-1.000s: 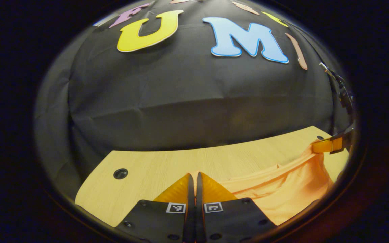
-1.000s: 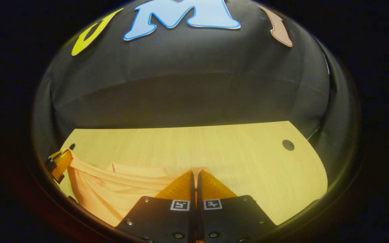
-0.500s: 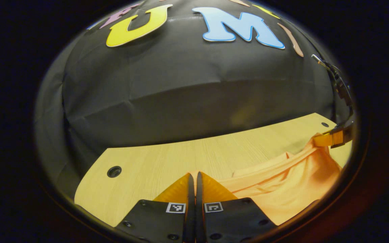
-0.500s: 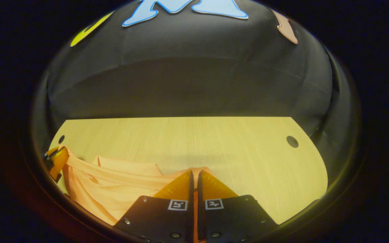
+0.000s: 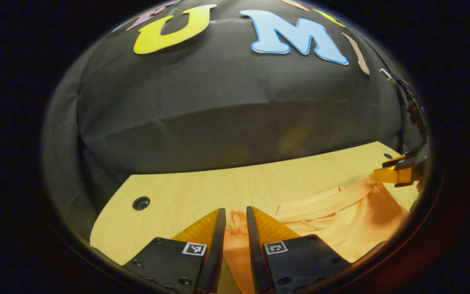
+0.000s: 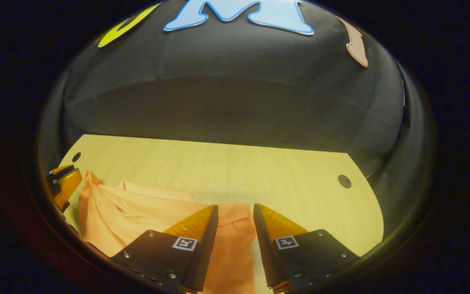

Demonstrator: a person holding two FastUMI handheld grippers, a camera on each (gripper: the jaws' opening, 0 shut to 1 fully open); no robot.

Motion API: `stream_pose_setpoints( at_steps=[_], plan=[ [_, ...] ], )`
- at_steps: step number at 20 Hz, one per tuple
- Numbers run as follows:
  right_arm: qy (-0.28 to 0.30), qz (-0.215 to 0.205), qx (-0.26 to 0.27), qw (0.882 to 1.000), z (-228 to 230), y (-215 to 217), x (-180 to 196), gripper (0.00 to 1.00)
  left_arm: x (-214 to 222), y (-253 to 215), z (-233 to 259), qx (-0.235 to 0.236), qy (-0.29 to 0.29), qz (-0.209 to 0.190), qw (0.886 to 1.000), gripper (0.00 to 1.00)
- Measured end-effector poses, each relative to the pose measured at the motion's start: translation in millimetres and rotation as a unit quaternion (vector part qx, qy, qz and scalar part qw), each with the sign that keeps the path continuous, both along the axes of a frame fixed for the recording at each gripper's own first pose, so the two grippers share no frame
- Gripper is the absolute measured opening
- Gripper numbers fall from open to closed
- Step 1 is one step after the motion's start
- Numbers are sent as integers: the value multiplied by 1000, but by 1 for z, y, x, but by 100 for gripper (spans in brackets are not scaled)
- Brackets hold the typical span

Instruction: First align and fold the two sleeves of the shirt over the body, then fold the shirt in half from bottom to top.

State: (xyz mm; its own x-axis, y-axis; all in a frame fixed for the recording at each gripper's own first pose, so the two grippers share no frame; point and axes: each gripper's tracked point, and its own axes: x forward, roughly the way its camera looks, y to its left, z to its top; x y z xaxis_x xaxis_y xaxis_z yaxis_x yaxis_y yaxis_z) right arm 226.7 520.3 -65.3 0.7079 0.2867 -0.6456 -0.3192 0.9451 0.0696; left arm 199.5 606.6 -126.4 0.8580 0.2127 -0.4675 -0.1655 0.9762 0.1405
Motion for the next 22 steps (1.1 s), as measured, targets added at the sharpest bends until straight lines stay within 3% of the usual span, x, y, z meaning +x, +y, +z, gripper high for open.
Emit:
stream_pose_setpoints(
  at_steps=[2,3,6,8,10,13,18,22],
  plan=[
    [-15,6,0,1000,14,-4,-5,65,-7,-6,10,-11,-3,1,1000,65],
    [-21,9,2,1000,22,-5,-8,66,-12,-8,18,-13,-10,0,1000,72],
    [-38,14,20,999,48,-10,-24,83,-30,-18,49,-10,-33,2,999,77],
    [-54,14,32,998,69,-16,-40,84,-40,-26,70,-7,-48,2,999,83],
    [-70,15,38,997,88,-25,-52,84,-54,-34,89,-4,-59,4,998,84],
    [-98,17,49,994,115,-38,-70,93,-75,-49,123,-7,-82,10,997,85],
    [-160,16,65,985,168,-69,-111,95,-121,-76,176,2,-122,27,992,82],
    [-206,17,67,976,204,-102,-144,94,-154,-102,203,13,-140,33,989,86]
  ],
)
